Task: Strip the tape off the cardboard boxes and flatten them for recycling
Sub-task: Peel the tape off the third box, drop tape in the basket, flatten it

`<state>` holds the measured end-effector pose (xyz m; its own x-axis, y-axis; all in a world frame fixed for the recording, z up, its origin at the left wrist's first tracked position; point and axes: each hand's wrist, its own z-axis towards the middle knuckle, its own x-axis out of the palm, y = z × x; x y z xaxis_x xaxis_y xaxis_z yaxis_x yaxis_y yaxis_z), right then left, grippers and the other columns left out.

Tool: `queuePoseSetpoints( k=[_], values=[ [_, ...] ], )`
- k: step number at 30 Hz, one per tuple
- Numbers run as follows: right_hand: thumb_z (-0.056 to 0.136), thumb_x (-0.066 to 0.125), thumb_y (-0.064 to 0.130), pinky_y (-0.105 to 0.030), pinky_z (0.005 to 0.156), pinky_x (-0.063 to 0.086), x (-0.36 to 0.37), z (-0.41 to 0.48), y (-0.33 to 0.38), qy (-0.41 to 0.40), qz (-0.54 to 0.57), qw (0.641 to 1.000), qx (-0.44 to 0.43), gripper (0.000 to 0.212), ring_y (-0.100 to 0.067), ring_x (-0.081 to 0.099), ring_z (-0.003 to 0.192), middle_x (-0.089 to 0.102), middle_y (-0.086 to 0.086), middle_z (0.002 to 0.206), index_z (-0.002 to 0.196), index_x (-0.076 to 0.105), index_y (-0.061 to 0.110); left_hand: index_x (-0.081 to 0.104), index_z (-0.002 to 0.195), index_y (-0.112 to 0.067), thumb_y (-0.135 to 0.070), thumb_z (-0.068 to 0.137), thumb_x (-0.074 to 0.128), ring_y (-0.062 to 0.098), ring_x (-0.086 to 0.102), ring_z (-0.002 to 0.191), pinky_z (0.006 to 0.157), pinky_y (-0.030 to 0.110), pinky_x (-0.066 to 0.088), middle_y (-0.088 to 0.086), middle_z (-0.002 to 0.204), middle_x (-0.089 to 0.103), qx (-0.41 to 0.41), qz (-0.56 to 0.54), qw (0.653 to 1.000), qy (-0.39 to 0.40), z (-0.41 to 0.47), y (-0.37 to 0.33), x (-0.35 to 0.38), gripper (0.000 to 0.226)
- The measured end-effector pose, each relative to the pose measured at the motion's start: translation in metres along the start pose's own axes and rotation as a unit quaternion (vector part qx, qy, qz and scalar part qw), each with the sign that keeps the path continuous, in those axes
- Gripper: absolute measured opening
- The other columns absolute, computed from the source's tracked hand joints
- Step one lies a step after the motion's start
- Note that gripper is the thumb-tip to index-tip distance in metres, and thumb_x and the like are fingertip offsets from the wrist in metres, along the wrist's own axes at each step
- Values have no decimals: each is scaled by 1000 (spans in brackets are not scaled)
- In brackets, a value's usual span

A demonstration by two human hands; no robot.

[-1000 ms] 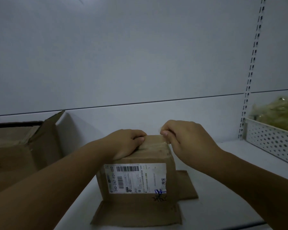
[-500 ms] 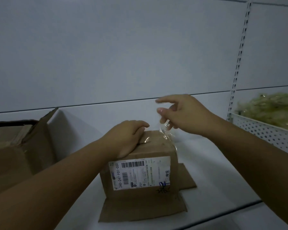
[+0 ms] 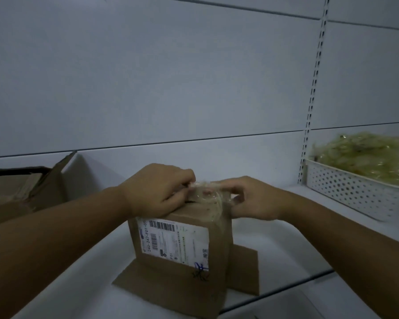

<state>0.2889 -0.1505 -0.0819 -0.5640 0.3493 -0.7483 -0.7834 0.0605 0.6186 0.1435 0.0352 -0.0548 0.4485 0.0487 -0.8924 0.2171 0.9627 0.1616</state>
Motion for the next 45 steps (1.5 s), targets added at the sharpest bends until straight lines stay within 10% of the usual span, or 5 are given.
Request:
queuePoseSetpoints(
  k=[8, 15, 23, 32, 45],
  values=[
    [68, 65, 62, -11, 86, 34, 42, -18, 20, -161, -210, 958, -107, 52, 0, 45, 105, 57, 11, 118, 105, 63, 25, 66, 87, -16, -28, 93, 47, 11, 55, 75, 67, 25, 43, -5, 79, 62, -203, -35, 952, -225, -41, -9, 6, 24],
    [66, 76, 41, -16, 73, 40, 92, 1, 38, -304, -202, 916, -165, 38, -12, 49, 87, 58, -2, 95, 92, 67, 15, 63, 95, -19, -62, 78, 52, 6, 51, 91, 77, 14, 39, -7, 95, 61, -222, -70, 949, -215, -99, -59, 18, 47],
    [70, 69, 40, -33, 72, 46, 117, 14, 31, -378, -161, 892, -188, 30, -14, 48, 87, 62, -2, 87, 82, 70, 12, 75, 80, -8, -22, 86, 60, 20, 60, 74, 66, 28, 47, 5, 80, 68, -201, 42, 917, -343, -98, -56, 33, 21],
    [71, 66, 44, -37, 67, 50, 122, 15, 31, -392, -137, 892, -178, 36, -14, 47, 89, 60, -4, 91, 88, 72, 12, 73, 72, -24, -32, 84, 62, 3, 62, 72, 69, 30, 51, -15, 71, 68, -339, -172, 884, -272, -93, -49, 6, 18],
    [77, 60, 40, -35, 83, 38, 111, 12, 36, -319, -156, 913, -203, 34, -5, 41, 104, 60, -2, 111, 101, 70, 19, 70, 75, 0, -7, 90, 53, 5, 63, 60, 60, 20, 56, -1, 61, 69, -401, -496, 716, -284, -89, -34, 2, 23]
  ],
)
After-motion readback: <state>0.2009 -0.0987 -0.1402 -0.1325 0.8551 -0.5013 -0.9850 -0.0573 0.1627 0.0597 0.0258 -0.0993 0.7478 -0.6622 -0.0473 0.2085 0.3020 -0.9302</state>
